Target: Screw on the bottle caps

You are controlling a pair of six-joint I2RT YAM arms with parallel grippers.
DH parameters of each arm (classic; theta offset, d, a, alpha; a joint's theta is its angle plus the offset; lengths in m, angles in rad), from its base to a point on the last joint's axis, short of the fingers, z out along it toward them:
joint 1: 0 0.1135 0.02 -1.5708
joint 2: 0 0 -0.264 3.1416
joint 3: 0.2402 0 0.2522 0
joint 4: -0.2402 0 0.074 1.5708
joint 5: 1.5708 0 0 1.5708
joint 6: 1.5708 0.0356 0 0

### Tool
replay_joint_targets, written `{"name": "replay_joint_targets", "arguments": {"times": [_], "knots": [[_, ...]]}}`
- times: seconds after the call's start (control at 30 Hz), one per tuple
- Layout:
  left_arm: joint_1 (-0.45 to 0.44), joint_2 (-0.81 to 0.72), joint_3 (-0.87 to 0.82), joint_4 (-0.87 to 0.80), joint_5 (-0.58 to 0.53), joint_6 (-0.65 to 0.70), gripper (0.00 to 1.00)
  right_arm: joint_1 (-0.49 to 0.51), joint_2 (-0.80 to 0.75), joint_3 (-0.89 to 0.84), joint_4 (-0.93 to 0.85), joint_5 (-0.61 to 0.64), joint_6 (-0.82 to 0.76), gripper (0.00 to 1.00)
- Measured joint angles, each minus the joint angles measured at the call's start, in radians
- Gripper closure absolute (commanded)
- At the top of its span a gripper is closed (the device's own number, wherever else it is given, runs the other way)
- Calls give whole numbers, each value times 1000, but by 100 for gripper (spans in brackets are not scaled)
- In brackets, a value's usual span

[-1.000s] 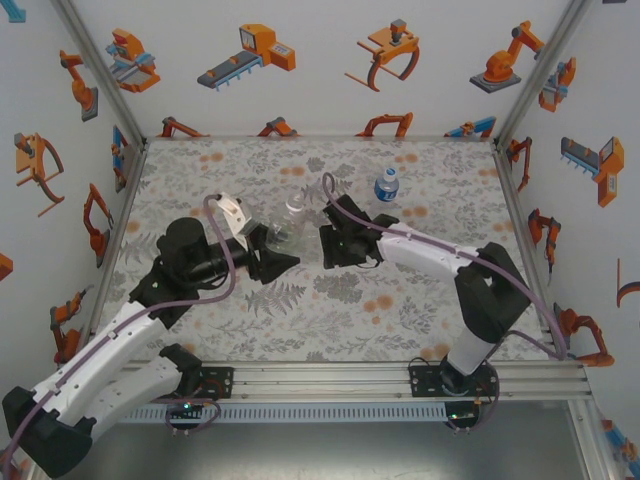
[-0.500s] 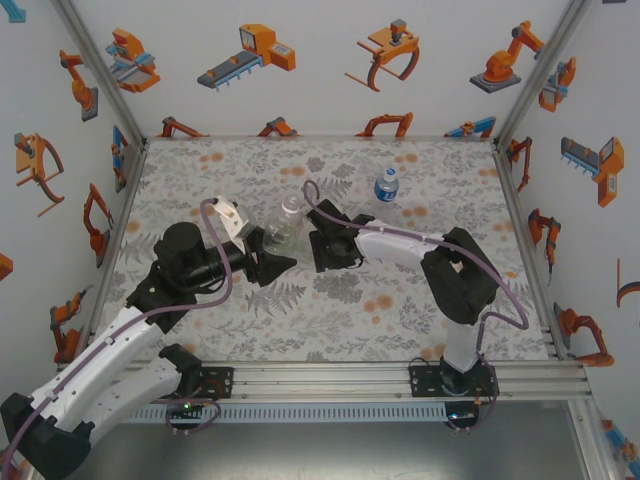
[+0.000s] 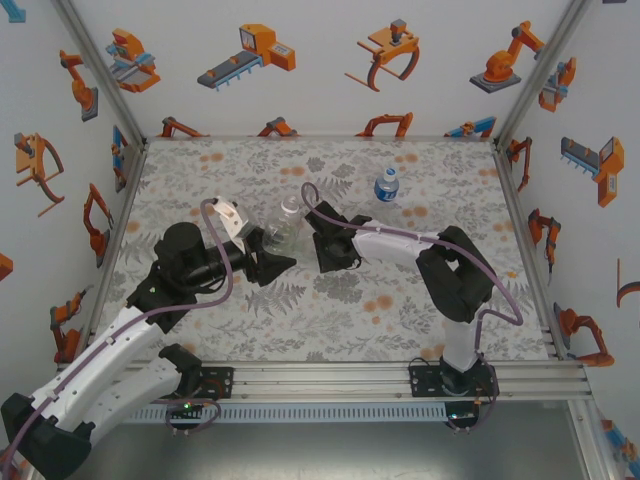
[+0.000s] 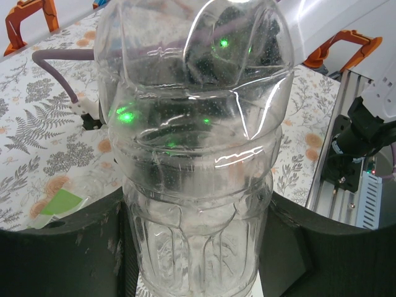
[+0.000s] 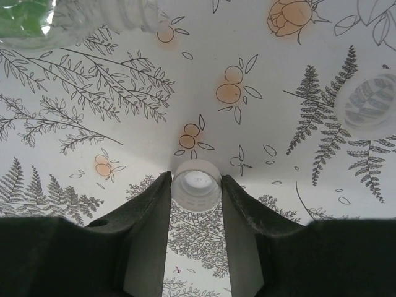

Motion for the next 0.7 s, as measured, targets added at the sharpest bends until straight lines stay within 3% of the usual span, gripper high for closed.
{"name": "replay_joint_targets", "arguments": {"times": [0.5,0.7], "knots": [[5,131,1,45,26,-1,100,0,-330,-340,-42,32,83,64],[5,177,10,77,40,-4,100,0,-378,-419,-40,32,127,62]]}}
